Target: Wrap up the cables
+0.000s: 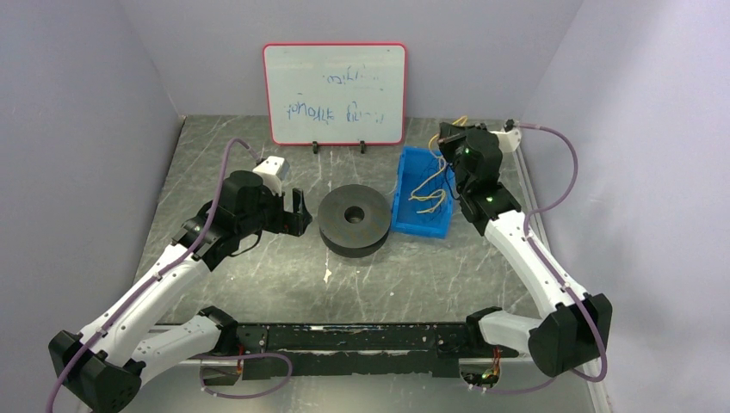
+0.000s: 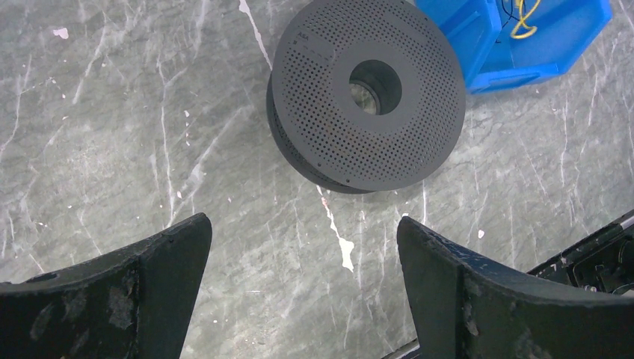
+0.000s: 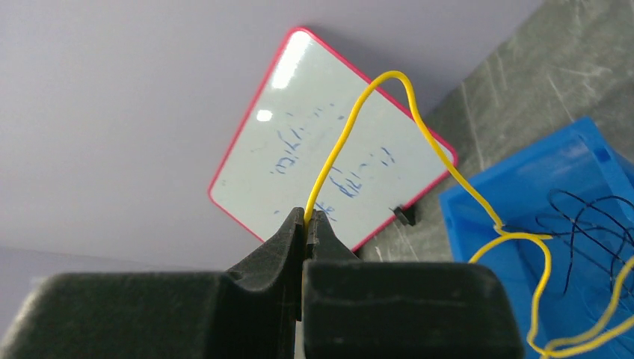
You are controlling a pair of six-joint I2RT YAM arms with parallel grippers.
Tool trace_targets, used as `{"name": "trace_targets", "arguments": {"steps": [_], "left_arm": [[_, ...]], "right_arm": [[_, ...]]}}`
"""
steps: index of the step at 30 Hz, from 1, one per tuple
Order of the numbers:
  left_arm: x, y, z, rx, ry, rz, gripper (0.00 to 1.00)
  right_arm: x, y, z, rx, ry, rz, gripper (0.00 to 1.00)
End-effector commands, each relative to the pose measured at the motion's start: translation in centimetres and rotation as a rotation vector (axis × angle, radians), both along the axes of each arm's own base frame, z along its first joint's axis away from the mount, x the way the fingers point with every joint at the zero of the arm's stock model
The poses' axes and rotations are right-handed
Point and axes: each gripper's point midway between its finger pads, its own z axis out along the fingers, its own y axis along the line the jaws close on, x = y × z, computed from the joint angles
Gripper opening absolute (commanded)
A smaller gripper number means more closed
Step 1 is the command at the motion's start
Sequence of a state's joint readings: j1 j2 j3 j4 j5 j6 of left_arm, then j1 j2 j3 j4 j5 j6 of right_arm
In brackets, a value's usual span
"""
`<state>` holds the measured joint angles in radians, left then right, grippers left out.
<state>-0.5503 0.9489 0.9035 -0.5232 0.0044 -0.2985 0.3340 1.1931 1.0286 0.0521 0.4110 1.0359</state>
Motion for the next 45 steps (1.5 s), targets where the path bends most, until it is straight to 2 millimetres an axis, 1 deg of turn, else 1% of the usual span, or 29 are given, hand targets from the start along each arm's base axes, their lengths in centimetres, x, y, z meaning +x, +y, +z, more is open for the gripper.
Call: {"name": "trace_targets", "arguments": {"steps": [1, 4, 6, 15, 28, 33, 37, 40, 45], "left_arm": [[0.3, 0.1, 0.1, 0.0, -0.019, -0.003, 0.98], [0.3, 0.2, 0.2, 0.0, -0.021, 0.001, 0.98], [0.3, 0.2, 0.2, 0.001, -0.021, 0.001, 0.98], [0.3, 0.3, 0.3, -0.001, -0.026, 0.001, 0.98], [0.2, 0.3, 0.5, -0.003, -0.033, 0.001, 0.97], [0.2, 0.3, 0.6, -0.005, -0.037, 0.001, 0.97], [0.2, 0.3, 0.5, -0.004, -0.034, 0.0, 0.97], [0.3, 0.3, 0.5, -0.005, -0.035, 0.002, 0.97], [0.2, 0.2, 0.8, -0.013, -0.044, -0.001, 0.97]], "right_arm": [[-0.8, -0.4, 6.0, -0.037, -0.159, 0.012, 0.0], [-1.5, -0.2, 8.2, -0.041, -0.22, 0.033, 0.0], [-1.7, -0.2, 8.8, -0.037, -0.241, 0.039, 0.0], [-2.2, 0.5, 9.6, -0.026, -0.272, 0.08, 0.0], [-3.4, 1.3, 11.7, -0.067, -0.327, 0.149, 0.0], [-4.3, 1.9, 13.0, -0.093, -0.362, 0.193, 0.0], [-5.5, 2.3, 14.7, -0.12, -0.406, 0.24, 0.0], [-6.6, 2.8, 15.6, -0.142, -0.435, 0.281, 0.0], [-8.0, 3.7, 16.3, -0.208, -0.467, 0.353, 0.0]]}}
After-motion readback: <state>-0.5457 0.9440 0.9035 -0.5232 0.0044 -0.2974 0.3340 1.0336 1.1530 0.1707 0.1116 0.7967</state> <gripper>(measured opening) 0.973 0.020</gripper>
